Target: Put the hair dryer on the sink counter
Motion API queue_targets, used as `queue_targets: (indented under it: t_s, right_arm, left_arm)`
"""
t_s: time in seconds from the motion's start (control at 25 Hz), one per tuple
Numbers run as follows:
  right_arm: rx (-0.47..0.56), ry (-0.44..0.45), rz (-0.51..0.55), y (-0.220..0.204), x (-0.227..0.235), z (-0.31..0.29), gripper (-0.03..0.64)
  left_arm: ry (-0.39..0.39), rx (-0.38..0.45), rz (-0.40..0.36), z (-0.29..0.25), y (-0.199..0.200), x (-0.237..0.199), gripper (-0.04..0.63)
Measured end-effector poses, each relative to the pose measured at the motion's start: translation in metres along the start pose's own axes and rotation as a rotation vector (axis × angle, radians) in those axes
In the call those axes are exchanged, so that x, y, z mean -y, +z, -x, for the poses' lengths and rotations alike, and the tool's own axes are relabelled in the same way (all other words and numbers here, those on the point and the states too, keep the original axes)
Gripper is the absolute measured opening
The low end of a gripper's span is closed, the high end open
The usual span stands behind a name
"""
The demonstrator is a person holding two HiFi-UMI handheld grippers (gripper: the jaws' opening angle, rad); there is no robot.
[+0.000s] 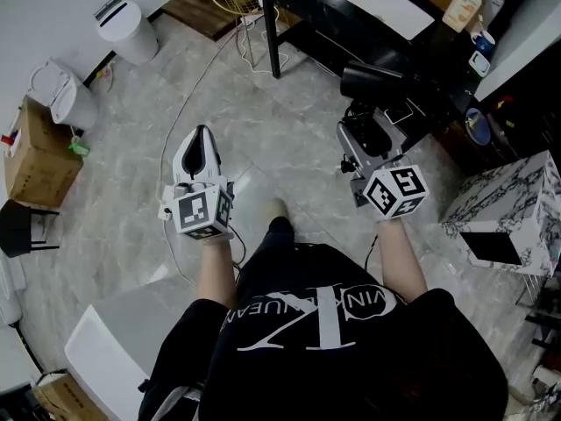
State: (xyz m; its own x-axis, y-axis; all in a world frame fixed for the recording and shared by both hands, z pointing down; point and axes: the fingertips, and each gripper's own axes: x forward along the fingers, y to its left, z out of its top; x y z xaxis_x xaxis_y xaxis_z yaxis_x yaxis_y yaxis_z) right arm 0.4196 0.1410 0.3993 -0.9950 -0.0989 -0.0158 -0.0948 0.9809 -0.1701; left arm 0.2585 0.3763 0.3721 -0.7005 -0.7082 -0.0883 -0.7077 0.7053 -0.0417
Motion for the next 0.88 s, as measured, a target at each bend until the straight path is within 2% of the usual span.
queue_targets:
  t_s: [0.28, 0.56, 0.76, 0.88]
  right_arm:
    - [-0.021, -0.020, -0.030, -0.002, 0.025, -0.096, 0.265]
    - [-0.029, -0.046, -0.069, -0.008, 0.042, -0.187, 0.265]
    - [-0.013, -0.060, -0.092, -0.010, 0.049, -0.236, 0.265]
    - [-0.019, -0.062, -0.088, -0.010, 0.052, -0.251, 0.265]
  left_arm:
    - [-0.030, -0.028, -0.006, -0.096, -0.016, -0.040, 0.000]
    - [-0.026, -0.079, -0.004, -0.180, -0.022, -0.089, 0.000]
    - [-0.066, -0.034, -0.018, -0.226, -0.030, -0.115, 0.000]
    - [-0.068, -0.036, -0.010, -0.241, -0.036, -0.124, 0.000]
